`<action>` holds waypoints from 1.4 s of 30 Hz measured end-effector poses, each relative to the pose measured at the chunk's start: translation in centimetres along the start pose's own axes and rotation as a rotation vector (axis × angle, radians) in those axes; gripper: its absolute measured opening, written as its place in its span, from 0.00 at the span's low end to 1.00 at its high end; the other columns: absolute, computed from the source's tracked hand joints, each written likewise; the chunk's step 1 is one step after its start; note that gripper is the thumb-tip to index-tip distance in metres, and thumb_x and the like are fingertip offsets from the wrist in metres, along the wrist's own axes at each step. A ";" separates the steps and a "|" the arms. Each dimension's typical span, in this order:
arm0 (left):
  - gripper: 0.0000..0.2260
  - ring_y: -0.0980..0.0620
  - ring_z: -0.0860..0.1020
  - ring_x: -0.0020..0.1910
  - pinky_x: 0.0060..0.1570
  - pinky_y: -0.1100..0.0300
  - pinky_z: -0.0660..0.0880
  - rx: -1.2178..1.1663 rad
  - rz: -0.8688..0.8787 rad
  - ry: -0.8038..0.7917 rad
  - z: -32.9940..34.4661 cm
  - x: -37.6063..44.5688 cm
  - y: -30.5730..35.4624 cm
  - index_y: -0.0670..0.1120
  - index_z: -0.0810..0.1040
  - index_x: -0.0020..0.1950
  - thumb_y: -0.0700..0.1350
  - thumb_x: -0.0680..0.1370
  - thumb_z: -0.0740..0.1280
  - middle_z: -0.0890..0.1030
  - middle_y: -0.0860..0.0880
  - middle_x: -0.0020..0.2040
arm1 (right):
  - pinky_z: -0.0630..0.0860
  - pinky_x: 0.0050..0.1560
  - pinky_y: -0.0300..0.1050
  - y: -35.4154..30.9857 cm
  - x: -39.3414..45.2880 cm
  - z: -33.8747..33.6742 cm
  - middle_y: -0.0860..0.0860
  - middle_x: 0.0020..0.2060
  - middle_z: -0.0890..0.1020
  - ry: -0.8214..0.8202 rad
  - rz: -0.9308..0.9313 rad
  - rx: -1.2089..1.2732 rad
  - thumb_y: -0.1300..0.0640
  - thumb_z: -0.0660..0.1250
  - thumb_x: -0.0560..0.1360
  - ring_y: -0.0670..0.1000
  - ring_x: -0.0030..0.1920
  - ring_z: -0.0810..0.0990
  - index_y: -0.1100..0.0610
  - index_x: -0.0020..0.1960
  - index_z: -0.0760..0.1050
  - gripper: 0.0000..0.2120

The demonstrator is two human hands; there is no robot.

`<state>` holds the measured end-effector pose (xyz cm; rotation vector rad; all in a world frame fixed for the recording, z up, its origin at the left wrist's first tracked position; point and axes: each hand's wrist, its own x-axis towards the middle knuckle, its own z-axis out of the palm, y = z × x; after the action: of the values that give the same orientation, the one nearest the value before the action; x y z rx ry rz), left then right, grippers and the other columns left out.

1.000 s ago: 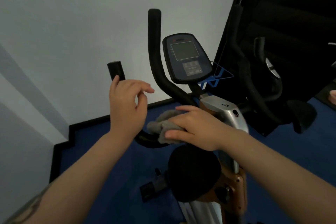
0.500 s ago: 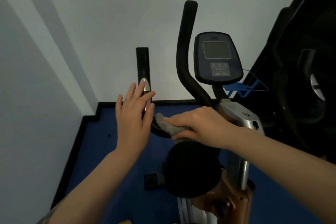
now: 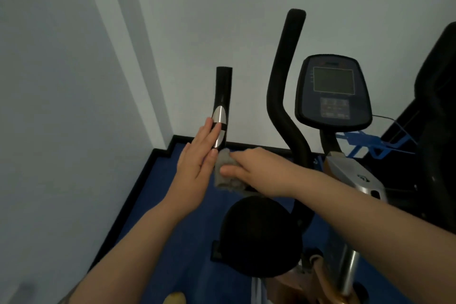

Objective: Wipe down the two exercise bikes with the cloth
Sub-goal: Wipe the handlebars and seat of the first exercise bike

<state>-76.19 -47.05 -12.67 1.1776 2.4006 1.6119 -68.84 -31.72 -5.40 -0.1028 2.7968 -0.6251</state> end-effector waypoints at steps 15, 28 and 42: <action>0.20 0.64 0.51 0.77 0.77 0.44 0.46 -0.083 -0.111 -0.040 -0.7 -0.4 1.5 0.58 0.58 0.76 0.50 0.84 0.47 0.53 0.61 0.78 | 0.69 0.46 0.47 0.6 -1.1 1.1 0.49 0.45 0.76 -0.044 0.039 -0.110 0.42 0.48 0.83 0.50 0.46 0.75 0.53 0.53 0.67 0.17; 0.21 0.66 0.52 0.76 0.77 0.46 0.44 -0.154 -0.139 -0.098 -1.0 -0.2 1.4 0.62 0.58 0.74 0.55 0.82 0.40 0.53 0.64 0.78 | 0.73 0.58 0.51 0.0 -0.1 0.7 0.52 0.53 0.78 -0.117 0.153 0.054 0.40 0.49 0.82 0.52 0.52 0.77 0.53 0.58 0.67 0.18; 0.26 0.56 0.76 0.63 0.71 0.47 0.64 -0.416 -0.248 0.089 -1.9 1.6 1.9 0.57 0.76 0.67 0.62 0.79 0.45 0.81 0.51 0.61 | 0.70 0.49 0.48 -0.4 0.1 1.1 0.52 0.49 0.76 -0.068 0.153 0.006 0.40 0.48 0.82 0.53 0.50 0.76 0.52 0.54 0.64 0.16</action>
<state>-76.99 -47.27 -9.62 0.7225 2.0083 1.9752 -68.68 -32.50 -6.20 0.0885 2.7057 -0.5817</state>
